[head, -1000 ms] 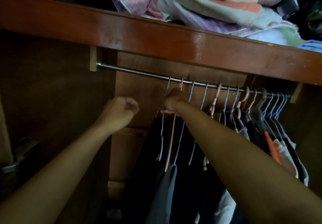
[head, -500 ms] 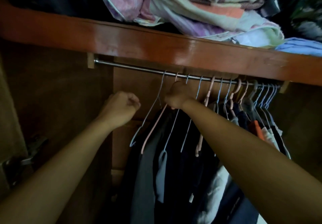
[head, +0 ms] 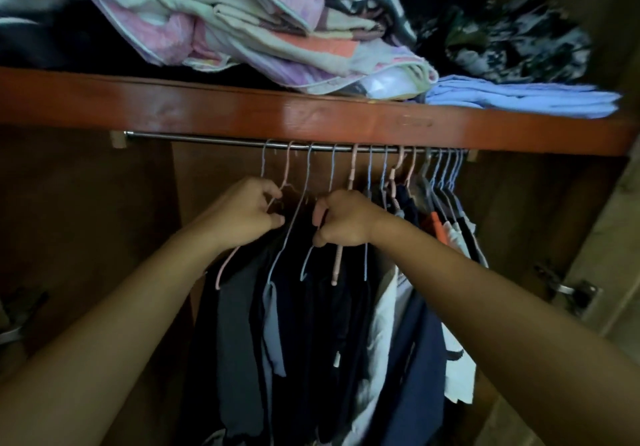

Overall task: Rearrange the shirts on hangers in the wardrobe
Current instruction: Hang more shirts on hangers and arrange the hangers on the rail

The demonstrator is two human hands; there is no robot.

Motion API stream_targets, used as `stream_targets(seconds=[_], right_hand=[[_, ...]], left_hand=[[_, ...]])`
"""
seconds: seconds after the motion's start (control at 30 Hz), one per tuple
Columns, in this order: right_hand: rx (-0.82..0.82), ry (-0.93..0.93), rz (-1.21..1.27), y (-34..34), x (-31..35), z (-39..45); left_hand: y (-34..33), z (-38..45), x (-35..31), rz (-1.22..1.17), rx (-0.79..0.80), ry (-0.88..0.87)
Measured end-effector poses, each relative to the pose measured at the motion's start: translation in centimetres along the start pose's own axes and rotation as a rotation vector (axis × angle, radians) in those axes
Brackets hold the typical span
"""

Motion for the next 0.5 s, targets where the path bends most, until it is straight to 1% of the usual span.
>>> stream_targets(seconds=[0.2, 0.3, 0.4, 0.5], right_hand=[[0.021, -0.054, 0.003, 0.8, -4.5, -6.5], [0.032, -0.093, 0.011, 1.2, -7.2, -10.6], [0.032, -0.148, 0.003, 1.7, -9.8, -14.9], [-0.031, -0.190, -0.018, 1.8, -11.9, -19.1]], left_hand=[[-3.5, 0.1, -5.4, 0.076, 0.152, -0.110], [-5.7, 0.1, -8.7, 0.098, 0.242, -0.124], [-8.0, -0.3, -12.2, 0.142, 0.378, -0.122], [-10.1, -1.1, -15.7, 0.179, 0.452, -0.161]])
Point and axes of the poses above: each hand's wrist, its own z-axis towards the middle knuckle, its own y-axis out of the back of the hand, x = y × z, the point moved 1 cm from there along z, towards the middle knuckle, and after that the axes turned 12 degrees about x, right-handed, at the moved point
